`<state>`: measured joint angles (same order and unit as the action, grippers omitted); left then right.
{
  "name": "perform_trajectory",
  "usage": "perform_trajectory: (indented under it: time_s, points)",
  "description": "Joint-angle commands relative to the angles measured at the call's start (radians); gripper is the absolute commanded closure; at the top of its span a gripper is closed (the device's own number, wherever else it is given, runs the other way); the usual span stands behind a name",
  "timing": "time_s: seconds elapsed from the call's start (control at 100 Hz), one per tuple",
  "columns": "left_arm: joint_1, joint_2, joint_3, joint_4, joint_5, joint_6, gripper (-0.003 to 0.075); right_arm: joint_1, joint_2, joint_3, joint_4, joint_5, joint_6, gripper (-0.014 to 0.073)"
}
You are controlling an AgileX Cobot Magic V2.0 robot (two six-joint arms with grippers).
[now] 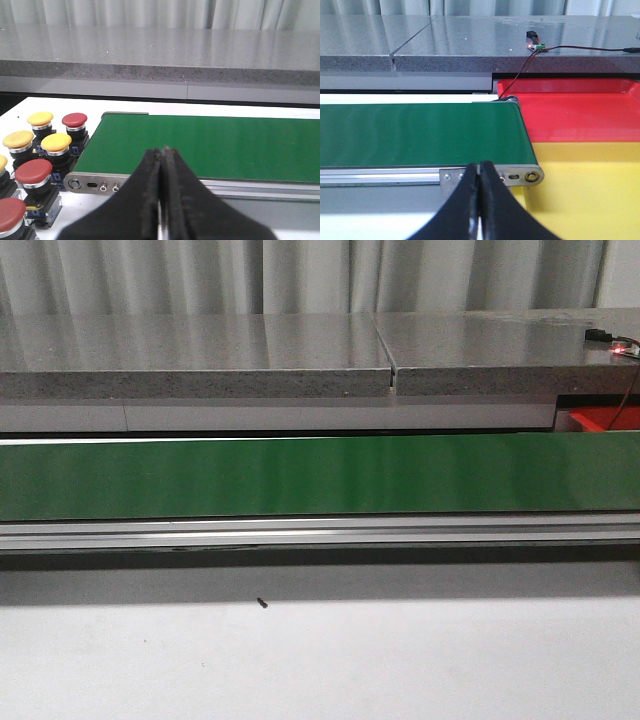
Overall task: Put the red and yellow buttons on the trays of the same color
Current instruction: 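Move the left gripper over the red and yellow buttons beside the belt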
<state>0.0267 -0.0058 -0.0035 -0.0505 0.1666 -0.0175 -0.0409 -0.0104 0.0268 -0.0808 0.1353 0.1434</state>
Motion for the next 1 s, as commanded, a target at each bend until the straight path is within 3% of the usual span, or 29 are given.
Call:
perform_trajectory:
  time_s: [0.0,0.47,0.99]
  points:
    - [0.001,-0.032,0.034,0.000,-0.078,-0.005,0.0741,-0.005,-0.020,-0.016,-0.011,-0.079,-0.005,0.0684]
    - [0.001,-0.018,-0.005,0.000,-0.061,-0.005,0.0741,-0.005,-0.020,-0.016,-0.011,-0.079,-0.005,0.0684]
    - [0.001,0.369,-0.403,0.010,0.224,-0.016,0.0741,-0.005,-0.020,-0.016,-0.011,-0.079,-0.005,0.0684]
